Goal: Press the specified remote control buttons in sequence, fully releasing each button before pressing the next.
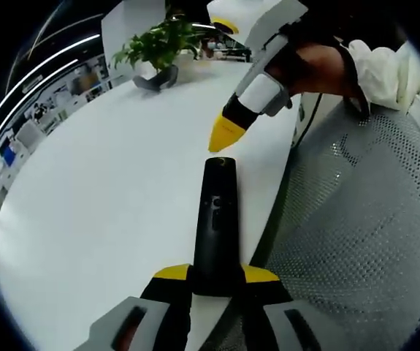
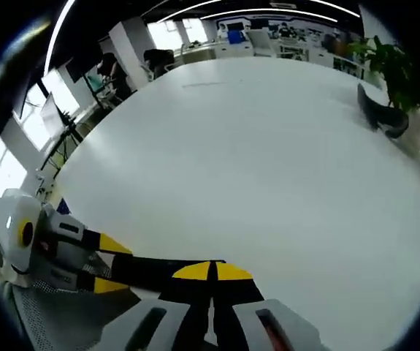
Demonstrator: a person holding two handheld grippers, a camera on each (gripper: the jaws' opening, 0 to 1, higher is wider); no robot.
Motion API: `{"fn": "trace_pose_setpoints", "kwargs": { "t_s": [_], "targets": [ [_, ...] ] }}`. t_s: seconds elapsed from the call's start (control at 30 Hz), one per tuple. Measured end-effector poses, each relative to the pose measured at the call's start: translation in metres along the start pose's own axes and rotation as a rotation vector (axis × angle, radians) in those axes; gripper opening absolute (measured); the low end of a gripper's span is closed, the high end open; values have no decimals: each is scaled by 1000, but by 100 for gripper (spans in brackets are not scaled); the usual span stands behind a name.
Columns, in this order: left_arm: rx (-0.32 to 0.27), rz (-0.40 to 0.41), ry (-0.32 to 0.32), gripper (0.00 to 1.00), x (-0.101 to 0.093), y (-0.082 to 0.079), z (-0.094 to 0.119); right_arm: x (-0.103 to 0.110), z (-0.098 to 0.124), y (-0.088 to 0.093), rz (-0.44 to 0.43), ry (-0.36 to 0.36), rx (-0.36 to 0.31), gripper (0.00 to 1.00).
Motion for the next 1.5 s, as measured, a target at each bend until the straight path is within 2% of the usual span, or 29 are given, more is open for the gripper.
{"fn": "trace_pose_setpoints", "kwargs": {
  "t_s": [0.07, 0.23, 0.3, 0.8, 0.9, 0.97, 1.07, 1.5],
  "targets": [
    [-3, 0, 0, 24, 0, 0, 0, -2, -1, 2, 8, 19, 15, 0],
    [-12, -21, 9, 24, -4, -4, -2, -1, -3, 5, 7, 11, 39, 0],
    [-12, -18, 9, 24, -4, -4, -2, -4, -5, 7, 16, 36, 58, 0],
    [-20, -3, 7, 24, -3, -3, -2, -7, -2, 7, -46, 36, 63, 0],
    [-22, -1, 6, 24, -3, -2, -2, -6, 1, 7, -23, 61, 72, 0],
    [-23, -1, 6, 24, -3, -3, -2, -3, 3, 5, -22, 34, 45, 0],
    [-25, 0, 5, 24, -3, -3, -2, -5, -1, 8, -32, 39, 87, 0],
    [-27, 1, 5, 24, -4, -3, -3, -6, -1, 10, 4, 40, 82, 0]
  ]
}}
Point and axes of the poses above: the point that each gripper's makers call its tool centre point, and the gripper's own axes: z roughly backward along the fingers, x roughly to its left, y roughly out of its underside, the point moved 6 cm from there along z, roughly backward along the fingers, and after that the axes turned 11 degrees about -z, right-handed, at the moved point
